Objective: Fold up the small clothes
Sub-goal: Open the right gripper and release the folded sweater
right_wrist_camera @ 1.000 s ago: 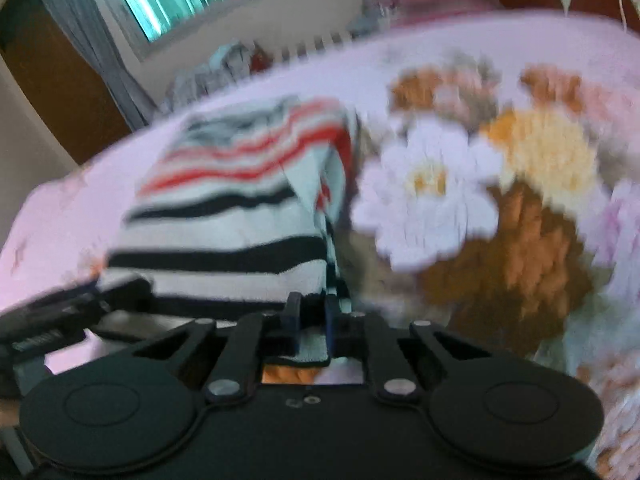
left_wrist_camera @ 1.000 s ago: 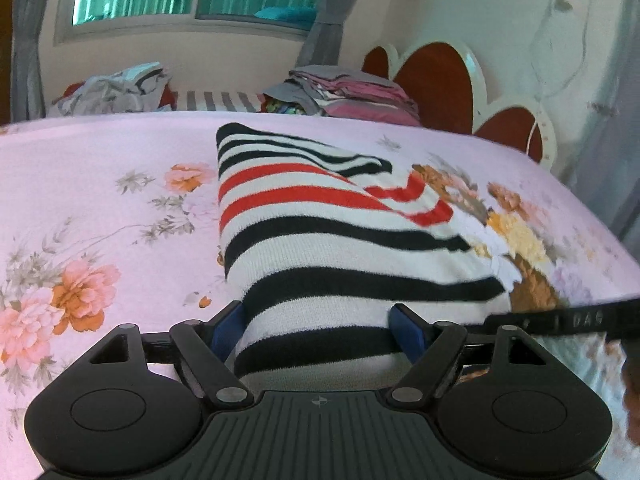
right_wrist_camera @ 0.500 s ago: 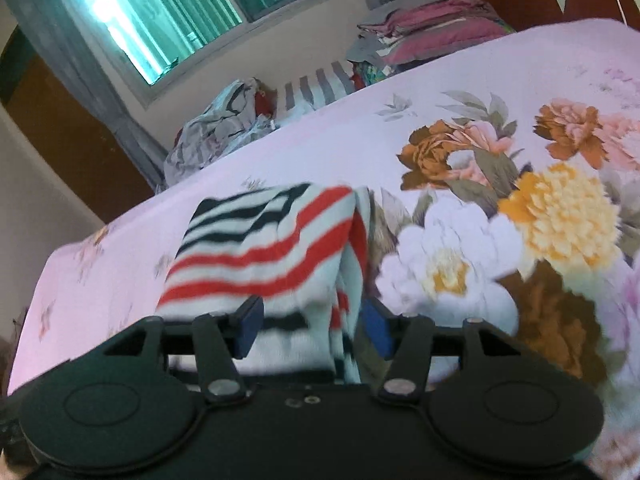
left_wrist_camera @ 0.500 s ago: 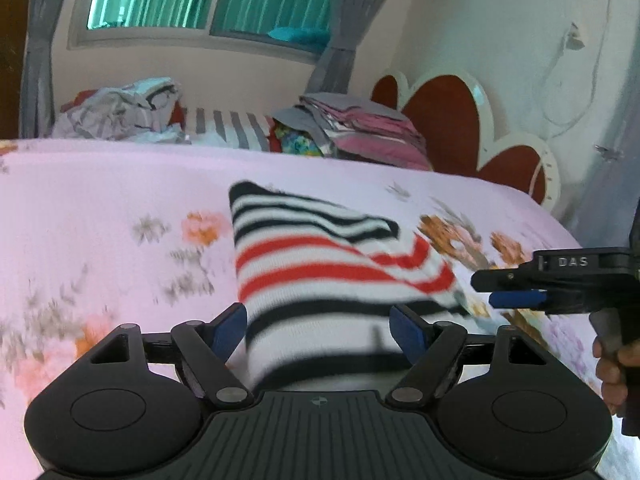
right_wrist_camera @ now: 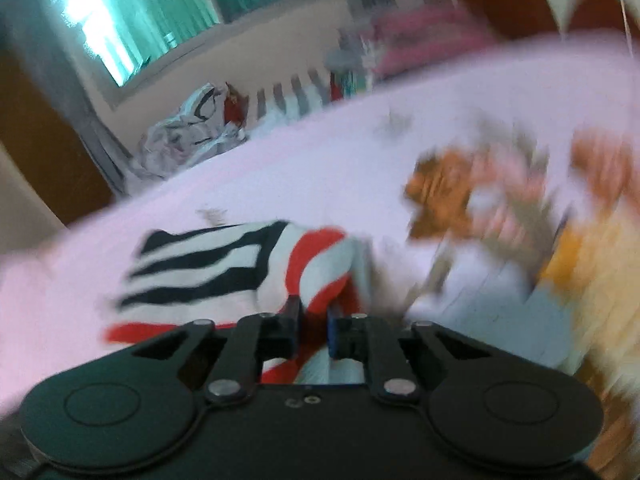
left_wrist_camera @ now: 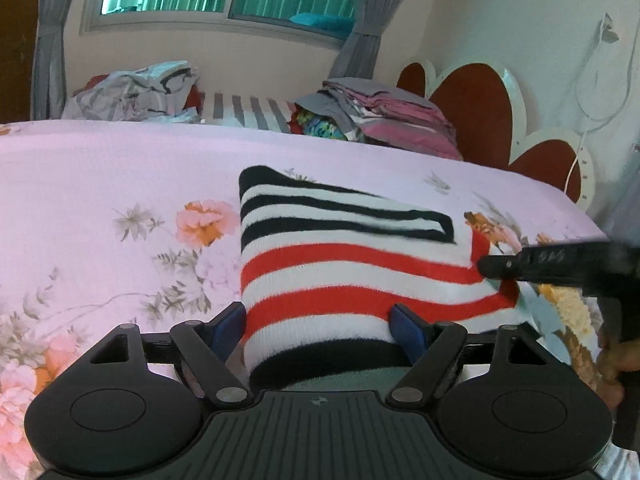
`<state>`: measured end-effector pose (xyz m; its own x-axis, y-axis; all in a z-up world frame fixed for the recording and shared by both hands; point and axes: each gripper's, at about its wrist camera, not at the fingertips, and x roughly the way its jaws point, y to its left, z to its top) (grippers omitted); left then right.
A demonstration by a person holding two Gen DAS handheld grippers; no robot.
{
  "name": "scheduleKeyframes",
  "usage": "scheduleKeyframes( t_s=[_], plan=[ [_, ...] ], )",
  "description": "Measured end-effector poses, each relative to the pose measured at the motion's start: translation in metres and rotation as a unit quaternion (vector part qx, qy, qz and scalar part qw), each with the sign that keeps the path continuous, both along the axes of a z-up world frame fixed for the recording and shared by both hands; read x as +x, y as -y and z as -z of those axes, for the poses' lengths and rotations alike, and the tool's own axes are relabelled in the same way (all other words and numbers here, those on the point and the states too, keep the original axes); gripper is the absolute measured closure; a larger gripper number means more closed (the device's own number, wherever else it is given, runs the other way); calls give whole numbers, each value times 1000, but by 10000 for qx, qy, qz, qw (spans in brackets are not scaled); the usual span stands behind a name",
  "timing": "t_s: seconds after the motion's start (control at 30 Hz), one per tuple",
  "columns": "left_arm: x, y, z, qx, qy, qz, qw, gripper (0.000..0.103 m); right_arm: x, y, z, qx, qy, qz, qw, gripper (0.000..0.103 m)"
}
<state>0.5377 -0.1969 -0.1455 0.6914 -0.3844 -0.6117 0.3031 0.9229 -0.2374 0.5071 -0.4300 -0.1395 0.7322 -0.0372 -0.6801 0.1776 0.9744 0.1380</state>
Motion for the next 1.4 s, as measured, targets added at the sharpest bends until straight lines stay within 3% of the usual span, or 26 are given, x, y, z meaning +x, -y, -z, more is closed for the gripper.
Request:
scheduleKeyframes(
  t_s=[0.03,0.13,0.23,0.47,0.63,0.73,0.93,1.07,1.2,1.4],
  plan=[
    [0,1,2,-3,-5,15,10000,25,3,0,8,-166,-113,-46,9998,93],
    [2,-1,4,-44,-50,23,10000,24,3,1,16,-37,-119,-17,9999,91],
    [2,-5,0,-135,-121,-27,9998,24,-2,7,8,120,26,133,9998,80],
    [10,-1,-16,-224,48,-102,9997,24,-1,6,-30,343,450,29,9984,74],
    [37,13,-12,14,-49,-216,9998,24,22,-7,-22,88,300,-101,9995,67],
    [52,16,-9,103,-160,-317,9993,24,28,-6,-13,128,208,10,9997,67],
    [67,20,0,147,-426,-402,9982,24,37,-4,14,-494,-111,50,9987,67],
    [71,19,8,44,-655,-452,9968,23,36,-1,22,-571,-71,86,9983,61],
    [69,19,7,80,-628,-442,9970,23,33,-1,12,-528,-72,65,9986,61],
    [56,17,-1,92,-497,-432,9978,23,1,-2,-19,-158,266,-14,9995,63]
  ],
)
